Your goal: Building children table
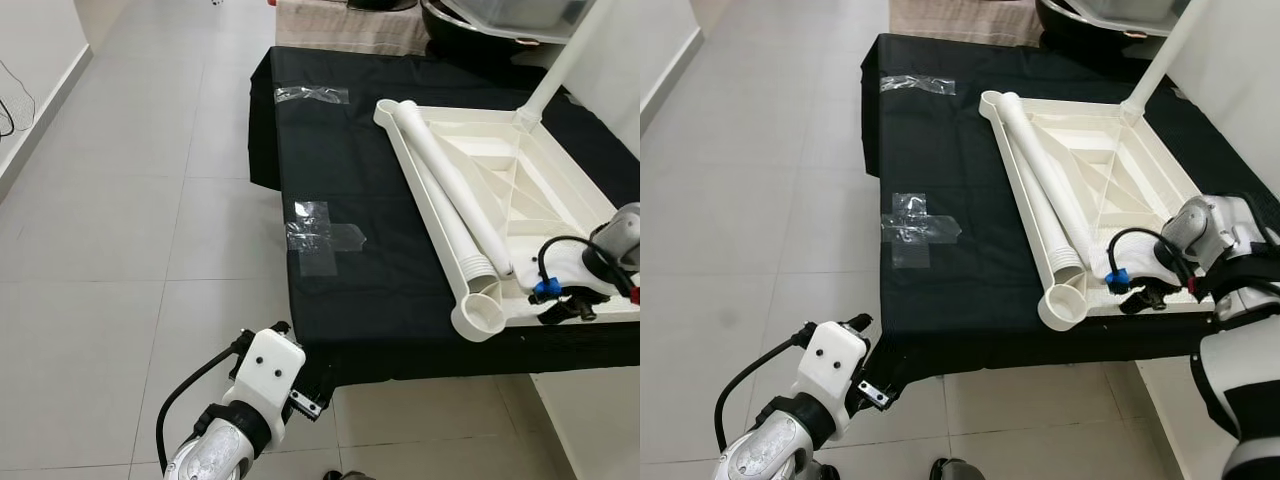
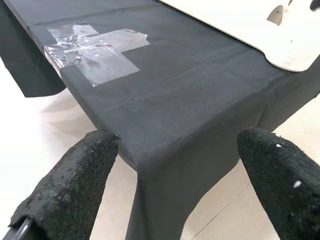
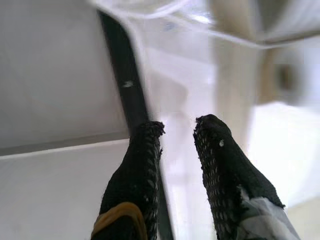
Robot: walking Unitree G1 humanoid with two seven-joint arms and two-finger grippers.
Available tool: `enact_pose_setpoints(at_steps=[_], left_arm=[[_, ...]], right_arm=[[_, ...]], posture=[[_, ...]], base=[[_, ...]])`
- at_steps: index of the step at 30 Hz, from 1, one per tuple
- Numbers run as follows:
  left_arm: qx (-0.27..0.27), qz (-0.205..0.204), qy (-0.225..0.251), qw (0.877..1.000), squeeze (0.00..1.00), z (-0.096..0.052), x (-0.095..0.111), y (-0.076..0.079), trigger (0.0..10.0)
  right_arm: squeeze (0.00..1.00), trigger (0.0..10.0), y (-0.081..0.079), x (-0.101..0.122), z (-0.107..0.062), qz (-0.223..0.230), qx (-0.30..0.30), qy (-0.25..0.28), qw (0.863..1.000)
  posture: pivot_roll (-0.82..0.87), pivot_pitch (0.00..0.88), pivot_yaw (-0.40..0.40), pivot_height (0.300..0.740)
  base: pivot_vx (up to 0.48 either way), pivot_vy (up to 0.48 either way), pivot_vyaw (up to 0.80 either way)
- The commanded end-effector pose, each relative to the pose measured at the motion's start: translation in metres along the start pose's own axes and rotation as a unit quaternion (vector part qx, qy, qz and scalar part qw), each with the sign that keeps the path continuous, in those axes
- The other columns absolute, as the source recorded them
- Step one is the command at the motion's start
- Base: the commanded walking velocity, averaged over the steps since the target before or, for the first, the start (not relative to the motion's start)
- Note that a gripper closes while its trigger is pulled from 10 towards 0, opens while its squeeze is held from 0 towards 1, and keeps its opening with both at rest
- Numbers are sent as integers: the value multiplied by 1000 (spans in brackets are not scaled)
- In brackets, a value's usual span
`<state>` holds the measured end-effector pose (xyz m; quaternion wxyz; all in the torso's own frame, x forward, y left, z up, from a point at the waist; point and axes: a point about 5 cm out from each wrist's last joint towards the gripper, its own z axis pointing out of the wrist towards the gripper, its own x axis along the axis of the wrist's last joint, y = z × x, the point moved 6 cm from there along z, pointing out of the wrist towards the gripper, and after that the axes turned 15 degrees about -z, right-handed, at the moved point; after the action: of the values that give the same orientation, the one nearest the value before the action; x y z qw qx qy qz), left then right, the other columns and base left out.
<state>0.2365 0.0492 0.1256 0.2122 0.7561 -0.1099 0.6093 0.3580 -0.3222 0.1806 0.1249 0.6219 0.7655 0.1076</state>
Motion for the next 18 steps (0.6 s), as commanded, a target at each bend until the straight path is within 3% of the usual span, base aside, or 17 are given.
enact_pose_setpoints(at_steps=[1,2,3,4,5,6,7,9,10,11,14,15,16,17,18], left_arm=[[-2,-6,-11,1000,0,1,-7,2,10000],[-2,-6,-11,1000,0,1,-7,2,10000],[-2,-6,-11,1000,0,1,-7,2,10000],[-1,-6,-11,1000,0,0,-7,1,10000],[-1,-6,-11,1000,0,0,-7,1,10000],[-1,-5,-11,1000,0,0,-6,1,10000],[-1,-5,-10,1000,0,0,-6,1,10000],[-1,-5,-10,1000,0,0,-6,1,10000],[-1,-4,-11,1000,0,-1,-6,1,10000],[0,-3,-11,1000,0,-2,-6,1,10000],[0,-2,-11,1000,0,-2,-5,1,10000],[0,-2,-11,1000,0,-3,-5,1,10000],[1,-2,-10,1000,0,-5,-4,1,10000],[1,-2,-10,1000,0,-5,-4,1,10000],[1,-2,-10,1000,0,-6,-3,2,10000]], right_arm=[[0,10000,3,-5,-8,15,-16,0,1000],[0,10000,14,-2,-17,25,-41,6,999],[0,10000,14,-2,-17,25,-41,6,999],[0,10000,33,5,-31,43,-89,27,995],[0,10000,33,5,-31,43,-89,27,995],[0,10000,86,24,-65,126,-229,86,961],[0,10000,97,28,-74,147,-258,101,949],[0,10000,97,28,-74,147,-258,101,949],[0,10000,122,49,-74,220,-310,158,912],[0,10000,131,58,-71,248,-324,181,895],[0,10000,135,64,-69,265,-332,194,885],[0,10000,143,75,-61,286,-347,208,869],[0,10000,154,96,-45,332,-367,233,837],[0,10000,154,96,-45,332,-367,233,837],[0,10000,159,105,-36,364,-380,242,815]], posture=[[24,150,-142,740],[24,152,-140,740],[24,152,-140,740],[18,153,-137,740],[18,153,-137,740],[15,158,-137,740],[15,158,-137,740],[15,158,-137,740],[27,169,-141,740],[27,169,-141,740],[27,169,-141,740],[31,177,-143,740],[34,181,-139,740],[34,181,-139,740],[41,185,-142,740]], base=[[0,0,0],[0,0,0],[0,0,0],[0,0,0],[0,0,0],[0,0,0],[0,0,0],[0,0,0],[0,0,0],[0,0,0],[0,0,0],[0,0,0],[0,0,0],[0,0,0],[0,0,0]])
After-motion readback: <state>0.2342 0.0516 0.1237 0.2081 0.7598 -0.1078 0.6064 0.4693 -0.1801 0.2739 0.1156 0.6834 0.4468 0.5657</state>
